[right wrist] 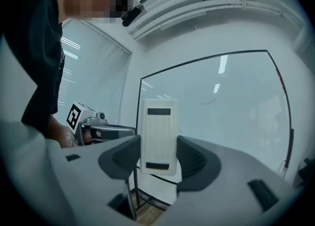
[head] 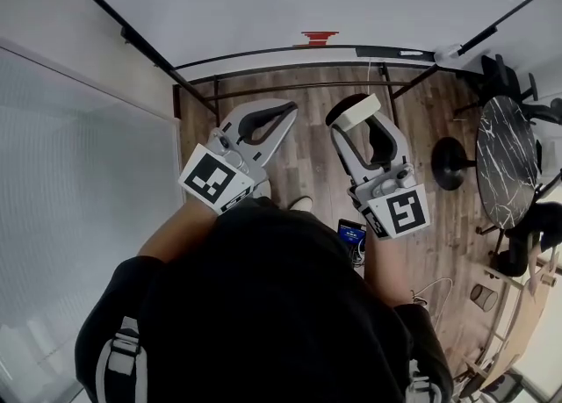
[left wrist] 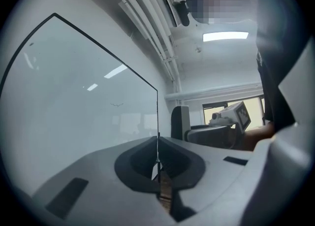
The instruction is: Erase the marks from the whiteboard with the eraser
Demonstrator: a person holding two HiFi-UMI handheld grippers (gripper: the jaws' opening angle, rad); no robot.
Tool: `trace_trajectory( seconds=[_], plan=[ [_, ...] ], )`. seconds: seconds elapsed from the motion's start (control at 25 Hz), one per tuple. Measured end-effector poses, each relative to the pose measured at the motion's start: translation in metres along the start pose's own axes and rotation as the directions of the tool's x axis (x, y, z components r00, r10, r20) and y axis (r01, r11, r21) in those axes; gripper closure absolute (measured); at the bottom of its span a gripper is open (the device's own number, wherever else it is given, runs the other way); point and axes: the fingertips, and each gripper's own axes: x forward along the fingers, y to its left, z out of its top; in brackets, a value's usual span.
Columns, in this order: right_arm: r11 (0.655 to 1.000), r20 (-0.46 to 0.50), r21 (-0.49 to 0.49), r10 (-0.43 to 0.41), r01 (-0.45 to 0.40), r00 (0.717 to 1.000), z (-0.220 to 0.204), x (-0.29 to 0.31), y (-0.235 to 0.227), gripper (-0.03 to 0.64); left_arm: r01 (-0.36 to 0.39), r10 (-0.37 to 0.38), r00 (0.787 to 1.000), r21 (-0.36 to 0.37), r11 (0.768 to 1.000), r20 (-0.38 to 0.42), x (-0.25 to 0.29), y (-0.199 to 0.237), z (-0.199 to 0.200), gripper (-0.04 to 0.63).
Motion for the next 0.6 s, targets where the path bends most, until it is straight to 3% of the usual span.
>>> trace_trajectory(
  seconds=[0.32, 0.6],
  plan=[
    [1.000, 0.027, -0.005, 0.015, -0.015, 1.000, 0.001, -0.028, -0.025, 0.391, -0.025, 0.026, 1.000, 0.024, 0.999, -0.008, 0.026, -0.030, 0.009, 0.589],
    [1.000, 0.054, -0.017, 0.006, -0.005, 0.999, -0.001, -0.021, -0.043, 0.390, -0.080, 0.080, 0.997, 0.017, 0.997, -0.007, 0.033, -0.020, 0.009, 0.589]
  ],
)
